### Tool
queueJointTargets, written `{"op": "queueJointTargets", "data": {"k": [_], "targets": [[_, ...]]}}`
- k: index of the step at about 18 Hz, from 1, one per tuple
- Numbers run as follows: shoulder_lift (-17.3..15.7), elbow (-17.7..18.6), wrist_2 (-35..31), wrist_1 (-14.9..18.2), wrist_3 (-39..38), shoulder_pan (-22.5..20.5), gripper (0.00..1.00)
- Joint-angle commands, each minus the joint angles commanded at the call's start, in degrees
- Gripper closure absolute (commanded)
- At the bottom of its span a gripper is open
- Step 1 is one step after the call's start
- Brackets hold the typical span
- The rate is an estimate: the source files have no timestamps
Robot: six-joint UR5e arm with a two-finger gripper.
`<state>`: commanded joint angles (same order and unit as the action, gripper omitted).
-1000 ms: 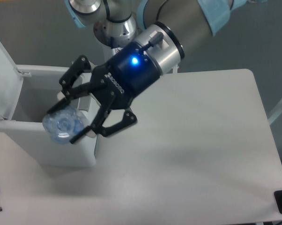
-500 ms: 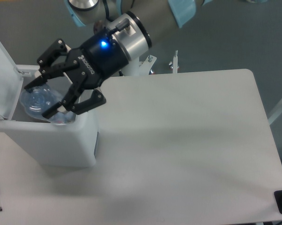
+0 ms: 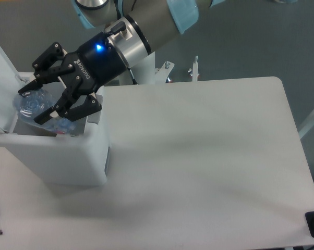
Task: Place the trash in the trash can
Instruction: 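Open the gripper to release the bottle into the bin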
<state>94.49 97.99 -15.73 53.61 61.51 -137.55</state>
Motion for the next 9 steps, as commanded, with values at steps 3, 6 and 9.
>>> {"op": "queueJointTargets", "data": {"k": [3, 6, 9], "targets": [[0.3, 0.7, -0.2, -0.3, 1.0, 0.0, 0.16], [0.5, 1.2, -0.4, -0.3, 1.3, -1.0, 0.0], [0.3, 1.9, -0.4, -0.4, 1.5, -3.2, 0.0]]}}
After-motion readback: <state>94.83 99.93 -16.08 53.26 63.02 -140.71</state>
